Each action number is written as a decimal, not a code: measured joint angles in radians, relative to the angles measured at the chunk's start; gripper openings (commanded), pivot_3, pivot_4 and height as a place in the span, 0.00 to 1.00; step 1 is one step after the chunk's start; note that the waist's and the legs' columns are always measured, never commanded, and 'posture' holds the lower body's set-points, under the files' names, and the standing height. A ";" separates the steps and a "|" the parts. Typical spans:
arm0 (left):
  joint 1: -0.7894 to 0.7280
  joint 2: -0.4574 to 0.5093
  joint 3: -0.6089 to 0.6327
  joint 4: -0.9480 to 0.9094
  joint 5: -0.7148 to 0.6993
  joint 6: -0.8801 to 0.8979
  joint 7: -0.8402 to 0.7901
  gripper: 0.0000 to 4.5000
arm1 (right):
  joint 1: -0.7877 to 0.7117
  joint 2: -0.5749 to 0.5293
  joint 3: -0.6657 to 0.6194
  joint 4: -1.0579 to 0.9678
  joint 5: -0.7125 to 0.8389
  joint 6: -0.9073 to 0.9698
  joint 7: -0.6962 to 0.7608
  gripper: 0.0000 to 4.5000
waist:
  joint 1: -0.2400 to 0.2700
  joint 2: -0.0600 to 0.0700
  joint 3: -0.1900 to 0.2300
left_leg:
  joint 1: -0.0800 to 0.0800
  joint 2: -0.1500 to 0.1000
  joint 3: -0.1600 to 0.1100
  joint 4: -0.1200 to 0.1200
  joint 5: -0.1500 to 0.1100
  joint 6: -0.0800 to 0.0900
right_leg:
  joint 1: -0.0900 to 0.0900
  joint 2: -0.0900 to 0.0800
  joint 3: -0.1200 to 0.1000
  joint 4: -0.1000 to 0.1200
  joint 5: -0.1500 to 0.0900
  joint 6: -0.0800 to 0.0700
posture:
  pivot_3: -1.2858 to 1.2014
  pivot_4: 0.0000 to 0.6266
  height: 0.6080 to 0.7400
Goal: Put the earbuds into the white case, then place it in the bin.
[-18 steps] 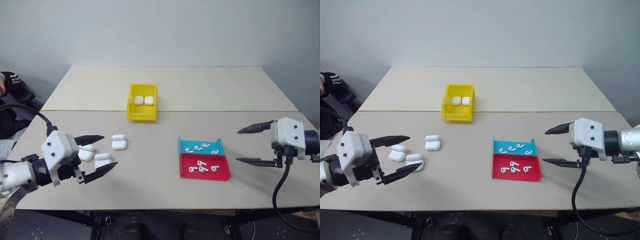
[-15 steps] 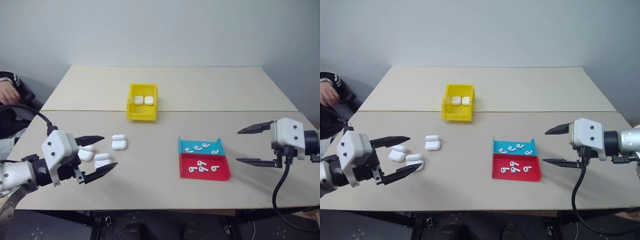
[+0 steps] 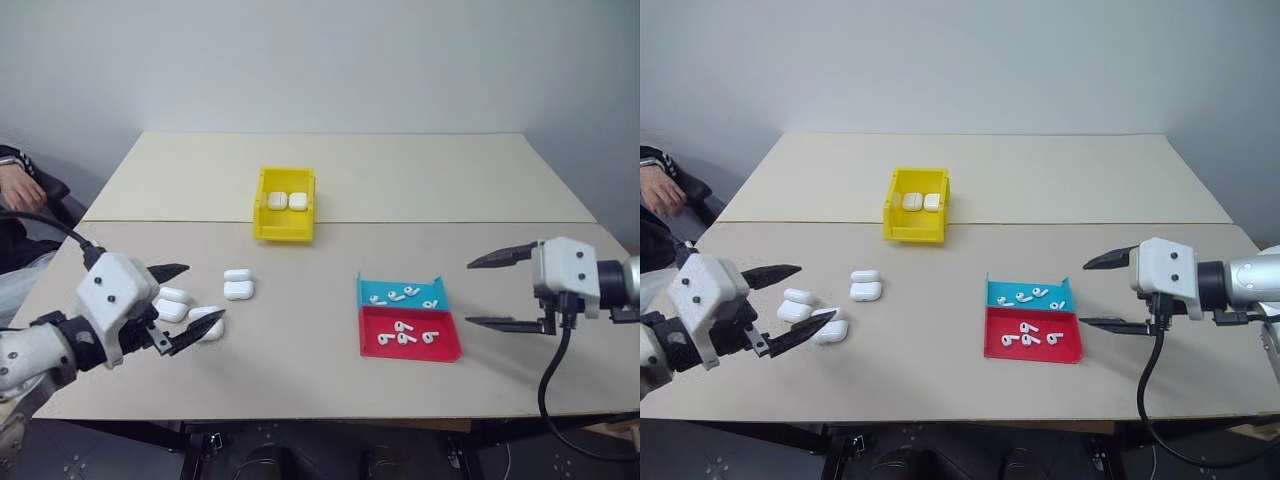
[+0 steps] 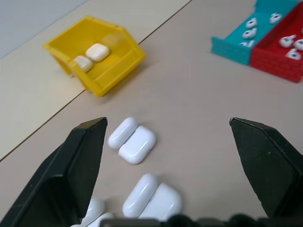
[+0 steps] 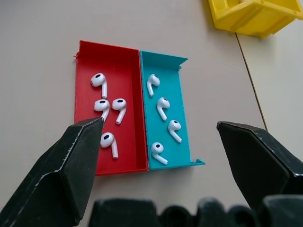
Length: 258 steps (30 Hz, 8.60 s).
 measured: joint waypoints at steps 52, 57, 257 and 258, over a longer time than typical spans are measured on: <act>-1.163 0.177 -1.122 1.197 0.258 0.585 -0.402 1.00 | 0.007 0.047 0.070 -0.037 -0.003 0.090 -0.042 0.99 | 0.002 -0.002 0.001 | -0.014 -0.001 0.003 0.005 0.005 -0.007 | -0.016 0.000 0.002 0.010 -0.001 0.001 | 0.52 0.24 1.00; -1.164 0.141 -1.122 1.218 0.271 0.590 -0.411 1.00 | 0.009 0.047 0.068 -0.039 -0.003 0.091 -0.047 0.99 | 0.003 -0.002 0.001 | -0.014 -0.001 0.003 0.005 0.005 -0.007 | -0.016 0.000 0.002 0.011 -0.001 0.001 | 0.52 0.24 1.00; -0.651 -0.466 -0.618 0.630 -0.148 -0.592 -0.743 0.61 | -0.296 0.663 0.213 -0.234 0.222 0.058 -0.144 0.16 | -0.006 0.002 -0.004 | -0.011 0.001 0.002 0.010 0.000 0.001 | -0.012 0.001 0.002 0.011 -0.001 0.000 | 0.52 0.24 1.00; -0.651 -0.467 -0.618 0.630 -0.144 -0.592 -0.743 0.61 | -0.296 0.663 0.220 -0.234 0.219 0.052 -0.143 0.16 | -0.006 0.002 -0.004 | -0.011 0.001 0.002 0.010 0.000 0.001 | -0.012 0.001 0.002 0.011 -0.001 0.000 | 0.52 0.24 1.00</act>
